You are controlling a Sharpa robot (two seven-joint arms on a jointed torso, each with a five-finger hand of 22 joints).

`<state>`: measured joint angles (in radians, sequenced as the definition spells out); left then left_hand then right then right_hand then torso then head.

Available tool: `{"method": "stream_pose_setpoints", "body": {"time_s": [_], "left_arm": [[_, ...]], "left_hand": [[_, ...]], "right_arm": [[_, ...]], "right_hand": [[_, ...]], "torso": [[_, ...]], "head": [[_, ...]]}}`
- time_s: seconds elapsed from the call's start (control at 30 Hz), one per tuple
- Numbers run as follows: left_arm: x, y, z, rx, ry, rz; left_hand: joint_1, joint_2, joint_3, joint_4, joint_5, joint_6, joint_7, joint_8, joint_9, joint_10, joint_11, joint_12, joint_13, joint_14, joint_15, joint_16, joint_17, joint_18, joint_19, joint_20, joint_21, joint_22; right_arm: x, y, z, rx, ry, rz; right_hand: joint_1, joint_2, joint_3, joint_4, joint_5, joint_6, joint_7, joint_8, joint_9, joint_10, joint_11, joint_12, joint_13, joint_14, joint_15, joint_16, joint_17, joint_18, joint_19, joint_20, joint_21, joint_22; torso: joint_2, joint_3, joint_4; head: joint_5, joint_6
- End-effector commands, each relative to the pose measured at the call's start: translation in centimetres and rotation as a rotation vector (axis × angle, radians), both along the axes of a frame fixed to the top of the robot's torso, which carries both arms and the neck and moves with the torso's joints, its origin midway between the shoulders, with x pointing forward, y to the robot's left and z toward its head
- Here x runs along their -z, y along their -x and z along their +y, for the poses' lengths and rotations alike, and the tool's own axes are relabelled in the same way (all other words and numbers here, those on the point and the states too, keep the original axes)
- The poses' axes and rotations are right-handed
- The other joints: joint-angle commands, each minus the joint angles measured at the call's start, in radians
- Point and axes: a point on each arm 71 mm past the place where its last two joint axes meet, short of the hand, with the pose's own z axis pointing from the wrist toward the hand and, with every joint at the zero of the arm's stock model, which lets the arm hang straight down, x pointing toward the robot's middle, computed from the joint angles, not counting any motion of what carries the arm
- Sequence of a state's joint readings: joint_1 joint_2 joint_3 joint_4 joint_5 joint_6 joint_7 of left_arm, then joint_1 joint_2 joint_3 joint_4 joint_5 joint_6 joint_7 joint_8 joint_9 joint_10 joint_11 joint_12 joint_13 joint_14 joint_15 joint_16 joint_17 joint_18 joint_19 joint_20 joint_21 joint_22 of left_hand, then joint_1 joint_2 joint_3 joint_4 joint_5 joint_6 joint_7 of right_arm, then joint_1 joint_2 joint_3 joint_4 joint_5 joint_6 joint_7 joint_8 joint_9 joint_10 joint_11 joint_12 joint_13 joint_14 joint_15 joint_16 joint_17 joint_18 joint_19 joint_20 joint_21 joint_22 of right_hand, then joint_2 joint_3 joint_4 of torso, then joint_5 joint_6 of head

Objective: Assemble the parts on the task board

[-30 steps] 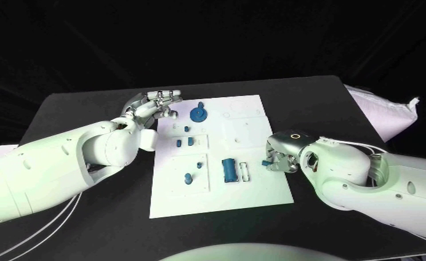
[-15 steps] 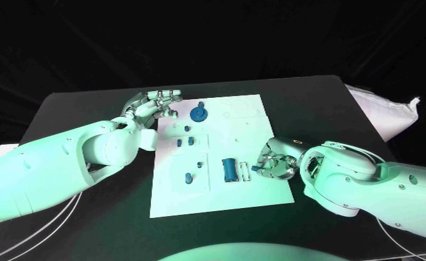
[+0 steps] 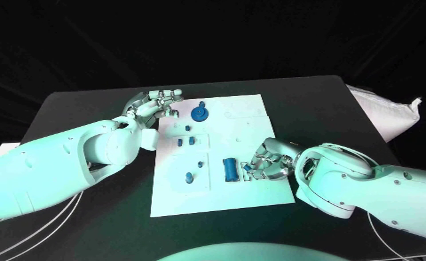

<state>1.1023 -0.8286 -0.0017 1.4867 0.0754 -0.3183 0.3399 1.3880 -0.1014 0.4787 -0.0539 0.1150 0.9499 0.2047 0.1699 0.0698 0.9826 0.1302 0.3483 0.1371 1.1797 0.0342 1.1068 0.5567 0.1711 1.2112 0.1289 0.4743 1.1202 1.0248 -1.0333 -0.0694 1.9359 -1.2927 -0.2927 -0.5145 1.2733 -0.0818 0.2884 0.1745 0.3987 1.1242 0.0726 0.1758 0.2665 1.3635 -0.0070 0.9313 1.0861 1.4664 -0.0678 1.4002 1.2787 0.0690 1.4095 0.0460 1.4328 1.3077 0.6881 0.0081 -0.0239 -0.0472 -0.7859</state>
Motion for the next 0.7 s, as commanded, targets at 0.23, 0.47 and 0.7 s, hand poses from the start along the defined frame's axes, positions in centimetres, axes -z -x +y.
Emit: {"method": "stream_pose_setpoints", "body": {"time_s": [0.23,0.47,0.7], "left_arm": [[-0.13,0.08,-0.25,0.019,0.008,-0.008],[-0.13,0.09,-0.30,0.022,0.010,-0.007],[-0.12,0.08,-0.30,0.023,0.010,-0.006]], "left_hand": [[0.001,0.005,0.000,-0.006,-0.001,-0.006,0.001,0.006,-0.001,-0.006,-0.002,0.006,0.001,-0.006,0.002,0.005,-0.001,0.010,-0.004,0.002,-0.003,0.001],[0.001,0.005,0.000,-0.006,-0.001,-0.006,0.001,0.006,-0.001,-0.006,-0.002,0.006,0.001,-0.006,0.002,0.005,-0.001,0.010,-0.004,0.002,-0.003,0.001],[0.001,0.005,0.000,-0.006,-0.001,-0.006,0.001,0.006,-0.001,-0.006,-0.002,0.006,0.001,-0.006,0.002,0.005,-0.001,0.010,-0.004,0.002,-0.003,0.001]], "right_arm": [[0.26,-0.10,0.21,0.012,0.041,0.014],[0.35,-0.17,0.43,-0.007,0.083,0.006],[0.37,-0.21,0.64,-0.018,0.097,-0.001]], "right_hand": [[-0.038,0.003,-0.033,0.016,0.020,0.021,-0.008,0.015,0.016,0.017,-0.006,0.018,0.013,0.056,-0.008,0.010,0.011,-0.015,0.012,-0.006,0.008,0.050],[-0.066,0.010,-0.065,0.038,0.048,0.035,-0.016,0.023,0.027,0.033,-0.012,0.049,0.040,0.056,-0.013,0.013,0.017,-0.015,0.013,-0.011,0.008,0.050],[-0.069,0.014,-0.071,0.043,0.053,0.038,-0.017,0.026,0.030,0.038,-0.013,0.059,0.048,0.056,-0.014,0.013,0.018,-0.015,0.013,-0.012,0.008,0.050]], "torso": [[0.000,0.0011,-0.0005],[0.000,0.0014,-0.0006],[0.000,0.0019,-0.0004]], "head": [[0.002,0.000],[0.003,-0.001],[0.002,-0.002]]}}
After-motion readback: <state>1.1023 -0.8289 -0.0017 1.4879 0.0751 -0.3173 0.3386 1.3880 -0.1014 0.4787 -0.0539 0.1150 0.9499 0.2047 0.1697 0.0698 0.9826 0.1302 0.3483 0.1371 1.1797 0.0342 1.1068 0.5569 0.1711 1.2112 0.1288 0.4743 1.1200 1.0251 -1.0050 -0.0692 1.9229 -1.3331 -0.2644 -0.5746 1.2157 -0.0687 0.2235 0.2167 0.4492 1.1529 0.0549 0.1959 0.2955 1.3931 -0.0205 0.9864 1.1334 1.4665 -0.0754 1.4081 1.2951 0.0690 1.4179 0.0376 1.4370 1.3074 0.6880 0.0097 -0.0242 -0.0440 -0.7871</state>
